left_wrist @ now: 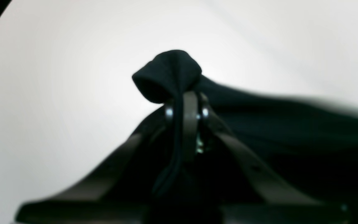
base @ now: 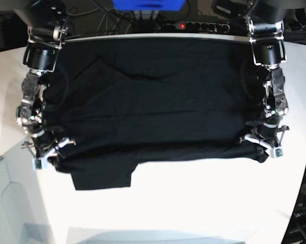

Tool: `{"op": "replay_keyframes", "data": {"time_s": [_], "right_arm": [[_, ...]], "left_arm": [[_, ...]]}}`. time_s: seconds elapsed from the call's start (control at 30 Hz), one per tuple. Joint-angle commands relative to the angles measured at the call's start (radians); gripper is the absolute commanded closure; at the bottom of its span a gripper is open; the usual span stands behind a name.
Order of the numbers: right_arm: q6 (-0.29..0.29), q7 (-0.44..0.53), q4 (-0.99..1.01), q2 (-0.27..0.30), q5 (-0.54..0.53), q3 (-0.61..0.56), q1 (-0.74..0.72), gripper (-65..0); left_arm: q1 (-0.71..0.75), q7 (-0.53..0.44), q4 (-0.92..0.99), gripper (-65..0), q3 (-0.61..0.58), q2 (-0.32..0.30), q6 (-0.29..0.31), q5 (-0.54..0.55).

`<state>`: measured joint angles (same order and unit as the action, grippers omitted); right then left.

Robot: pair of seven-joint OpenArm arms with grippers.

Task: Fold the T-shirt properly
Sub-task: 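Lift the hem edge and fold it toward the collar with both grippers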

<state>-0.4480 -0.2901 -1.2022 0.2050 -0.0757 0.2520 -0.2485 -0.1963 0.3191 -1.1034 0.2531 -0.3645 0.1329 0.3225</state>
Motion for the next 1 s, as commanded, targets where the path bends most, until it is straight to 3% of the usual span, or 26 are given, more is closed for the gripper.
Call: {"op": "replay_keyframes", "data": {"time_s": [0.0,0.4,0.97], "right_arm": [[0.001,0.024,-0.040,0.014,-0.009,0.004,0.001,0.0],[-0.004,0.033,-0.288,0.011,-0.011,0.045,0.206,0.0],[-0.005,0.030,-0.245,-0.022,-0.003,0.076,0.317,0.0]], "left_arm": [[-0.010,-0.010,-0.039,-0.3,0.025,-0.006,-0.002,0.004],[0.148,0.064,-0.248,-0.3,0.193,0.074,0.000,0.004],[0.261,0.065,-0.243,-1.1,0.200,0.074,0.000,0.004]]}}
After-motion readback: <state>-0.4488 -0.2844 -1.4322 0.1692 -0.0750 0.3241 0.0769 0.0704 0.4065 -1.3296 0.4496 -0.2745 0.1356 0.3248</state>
